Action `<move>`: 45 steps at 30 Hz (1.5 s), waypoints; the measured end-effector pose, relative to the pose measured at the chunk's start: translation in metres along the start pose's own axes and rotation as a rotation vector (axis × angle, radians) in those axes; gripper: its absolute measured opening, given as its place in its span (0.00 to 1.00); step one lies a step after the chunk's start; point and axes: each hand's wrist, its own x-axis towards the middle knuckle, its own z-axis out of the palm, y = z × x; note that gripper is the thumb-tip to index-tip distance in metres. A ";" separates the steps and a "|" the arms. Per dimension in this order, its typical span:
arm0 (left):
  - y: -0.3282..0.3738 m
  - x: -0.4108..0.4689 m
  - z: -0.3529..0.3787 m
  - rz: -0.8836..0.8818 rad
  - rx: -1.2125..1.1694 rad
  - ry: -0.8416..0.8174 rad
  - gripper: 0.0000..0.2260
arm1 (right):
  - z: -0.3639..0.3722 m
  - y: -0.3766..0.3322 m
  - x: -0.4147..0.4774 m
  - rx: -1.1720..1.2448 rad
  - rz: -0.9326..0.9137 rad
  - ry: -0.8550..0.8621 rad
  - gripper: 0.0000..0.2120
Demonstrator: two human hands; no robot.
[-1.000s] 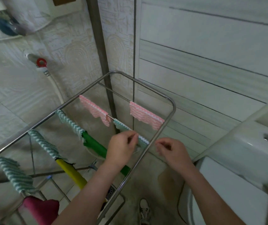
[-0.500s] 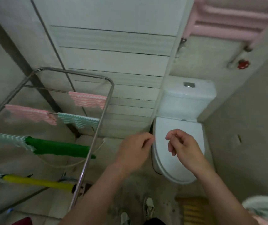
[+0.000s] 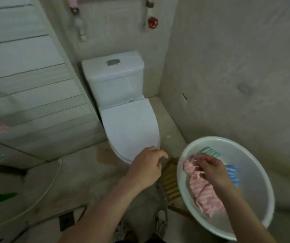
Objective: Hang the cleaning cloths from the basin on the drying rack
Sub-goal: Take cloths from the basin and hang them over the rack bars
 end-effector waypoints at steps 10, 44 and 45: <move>0.052 0.056 0.145 0.082 0.103 -0.321 0.18 | -0.080 0.114 0.062 -0.126 0.224 0.066 0.18; 0.083 0.085 0.140 -0.315 -0.709 -0.272 0.13 | -0.105 0.046 0.074 0.607 0.273 -0.668 0.31; 0.084 0.084 0.137 -0.291 -0.654 -0.271 0.13 | -0.105 0.043 0.072 0.518 0.199 -0.705 0.24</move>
